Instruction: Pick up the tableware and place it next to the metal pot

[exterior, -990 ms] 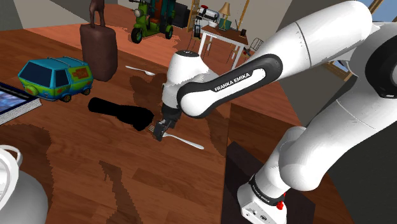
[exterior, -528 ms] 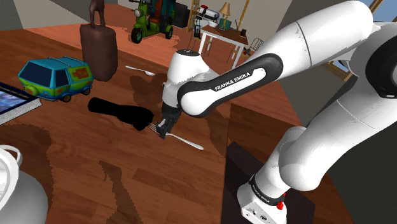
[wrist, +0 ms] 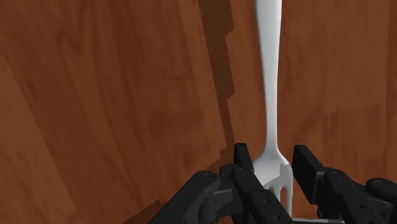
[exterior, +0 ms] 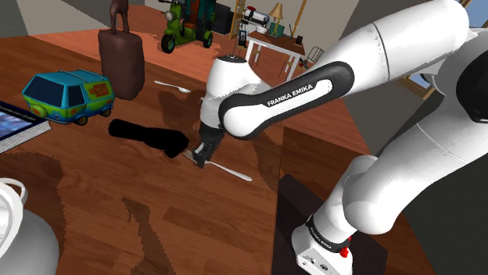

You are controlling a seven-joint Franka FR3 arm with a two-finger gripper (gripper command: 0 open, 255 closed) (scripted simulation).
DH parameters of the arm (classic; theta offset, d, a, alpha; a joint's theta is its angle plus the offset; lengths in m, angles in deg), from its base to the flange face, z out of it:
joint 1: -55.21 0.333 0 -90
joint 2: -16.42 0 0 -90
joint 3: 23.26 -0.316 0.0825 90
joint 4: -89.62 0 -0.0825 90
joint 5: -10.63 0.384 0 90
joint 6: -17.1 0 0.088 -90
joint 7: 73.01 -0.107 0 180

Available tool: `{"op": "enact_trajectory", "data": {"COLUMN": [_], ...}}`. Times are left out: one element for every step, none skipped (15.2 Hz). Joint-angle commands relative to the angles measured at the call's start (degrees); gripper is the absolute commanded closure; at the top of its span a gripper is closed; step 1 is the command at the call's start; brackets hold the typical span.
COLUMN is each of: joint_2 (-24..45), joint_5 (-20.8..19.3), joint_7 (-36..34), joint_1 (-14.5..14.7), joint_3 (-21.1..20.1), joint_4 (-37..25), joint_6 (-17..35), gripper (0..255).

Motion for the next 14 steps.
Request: {"op": "enact_trajectory", "data": {"joint_2": [-1.1, -1.6, -2.1, -2.6, -3.1, -3.6, -4.0, -4.5, -4.9, -5.3, -5.7, -6.0, -6.4, -6.8], "joint_5": [0.2, 0.3, 0.4, 0.4, 0.5, 0.6, 0.6, 0.7, 0.7, 0.7, 0.8, 0.8, 0.8, 0.8], "joint_7": [0.1, 0.2, 0.2, 0.3, 0.3, 0.4, 0.4, 0.5, 0.5, 0.5, 0.6, 0.6, 0.6, 0.6], "joint_1": [0.1, 0.1, 0.1, 0.1, 0.1, 0.1, 0.2, 0.2, 0.2, 0.2, 0.2, 0.2, 0.2, 0.2], "joint_3": [0.1, 0.1, 0.2, 0.2, 0.3, 0.4, 0.4, 0.5, 0.5, 0.6, 0.7, 0.7, 0.8, 0.8], "joint_4": [-0.7, -1.0, -1.4, -1.7, -2.1, -2.5, -2.9, -3.3, -3.8, -4.2, -4.7, -5.1, -5.6, -6.1], "joint_6": [-1.7, -2.6, -3.5, -4.3, -5.2, -6.0, -6.9, -7.7, -8.6, -9.4, -10.3, -11.1, -11.9, -12.8], "gripper": [255, 255, 255, 255, 255, 255, 255, 255, 255, 255, 255, 255, 255, 255]}}
